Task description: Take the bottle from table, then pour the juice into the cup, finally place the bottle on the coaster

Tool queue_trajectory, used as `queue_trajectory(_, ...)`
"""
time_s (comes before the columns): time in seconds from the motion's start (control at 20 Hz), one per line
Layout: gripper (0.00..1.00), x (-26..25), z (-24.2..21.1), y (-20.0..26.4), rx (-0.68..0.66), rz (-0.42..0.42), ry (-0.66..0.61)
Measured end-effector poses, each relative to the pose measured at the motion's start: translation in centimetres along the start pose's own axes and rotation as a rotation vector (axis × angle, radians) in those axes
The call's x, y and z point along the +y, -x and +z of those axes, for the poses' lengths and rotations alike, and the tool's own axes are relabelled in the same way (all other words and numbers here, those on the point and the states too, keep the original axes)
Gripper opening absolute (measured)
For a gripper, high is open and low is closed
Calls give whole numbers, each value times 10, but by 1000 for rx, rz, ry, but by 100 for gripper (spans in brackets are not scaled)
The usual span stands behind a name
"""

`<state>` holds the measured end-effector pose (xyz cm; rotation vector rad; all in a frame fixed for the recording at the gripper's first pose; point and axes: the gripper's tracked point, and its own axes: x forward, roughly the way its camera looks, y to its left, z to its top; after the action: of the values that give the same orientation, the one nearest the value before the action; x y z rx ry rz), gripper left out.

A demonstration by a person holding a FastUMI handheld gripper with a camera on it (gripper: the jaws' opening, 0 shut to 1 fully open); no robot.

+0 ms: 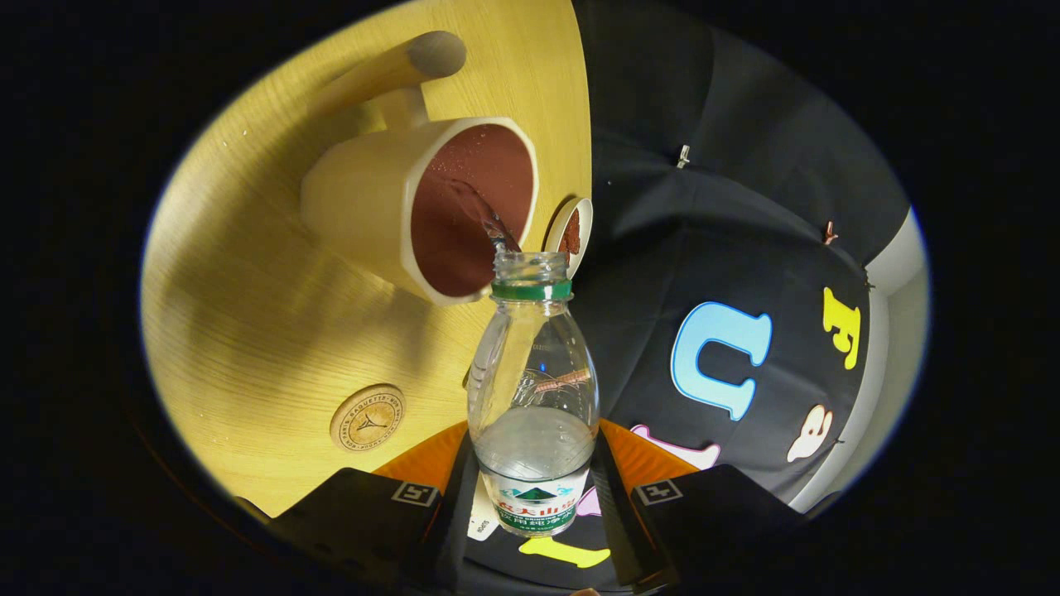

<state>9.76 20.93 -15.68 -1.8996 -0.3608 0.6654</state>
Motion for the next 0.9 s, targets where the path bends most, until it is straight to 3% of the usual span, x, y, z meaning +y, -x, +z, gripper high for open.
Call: queue_trajectory(0.9, 70, -14, 7, -5, -46, -23, 166)
